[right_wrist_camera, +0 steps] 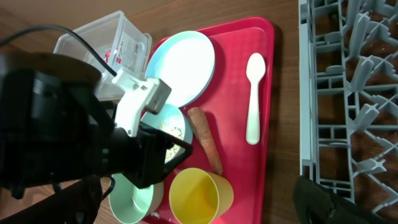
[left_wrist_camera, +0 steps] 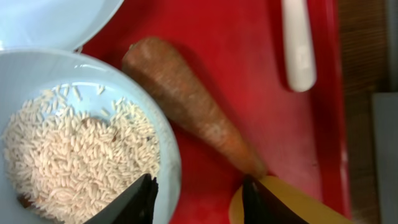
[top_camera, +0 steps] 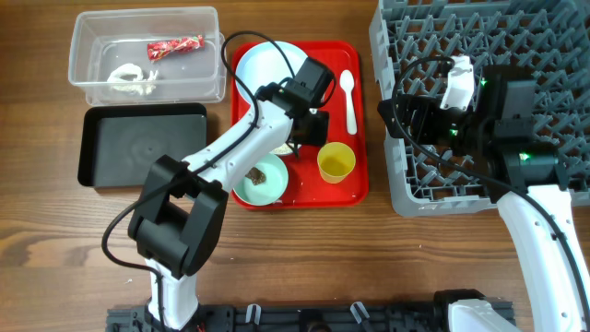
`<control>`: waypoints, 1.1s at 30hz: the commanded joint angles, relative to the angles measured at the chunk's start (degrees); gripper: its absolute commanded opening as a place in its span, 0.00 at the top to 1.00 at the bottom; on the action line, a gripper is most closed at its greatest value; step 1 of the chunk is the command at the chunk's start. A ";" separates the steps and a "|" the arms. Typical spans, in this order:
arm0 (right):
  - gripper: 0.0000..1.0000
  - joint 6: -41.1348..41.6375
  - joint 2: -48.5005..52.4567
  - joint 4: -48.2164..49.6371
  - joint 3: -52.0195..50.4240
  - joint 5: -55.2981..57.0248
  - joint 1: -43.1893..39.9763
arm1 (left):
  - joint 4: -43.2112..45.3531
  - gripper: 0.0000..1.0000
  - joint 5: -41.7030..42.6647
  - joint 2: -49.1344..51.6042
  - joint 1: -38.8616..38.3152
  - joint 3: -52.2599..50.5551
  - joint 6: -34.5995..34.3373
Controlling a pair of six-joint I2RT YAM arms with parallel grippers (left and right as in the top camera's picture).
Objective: Sort waste into correct bins and load items into the dishwasher rack
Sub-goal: 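Tip the light-blue bowl over the black tray to pour rice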
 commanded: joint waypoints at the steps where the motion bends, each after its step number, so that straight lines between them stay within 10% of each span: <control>1: 0.01 0.26 0.48 0.15 0.66 -0.94 0.28 | 2.12 0.60 -4.57 -0.72 -0.20 -3.82 -0.28; 7: 0.01 0.70 0.48 0.15 0.66 -0.94 0.28 | 5.14 0.92 -5.07 -0.72 -0.20 -6.69 -0.28; 23: 0.01 1.75 0.48 -0.37 0.66 -0.98 0.28 | 5.05 0.96 2.93 -15.76 1.44 -5.07 -0.66; 33: 0.01 1.68 0.48 -0.31 0.66 -0.94 0.28 | -13.25 0.96 12.55 -23.54 31.45 -6.08 4.48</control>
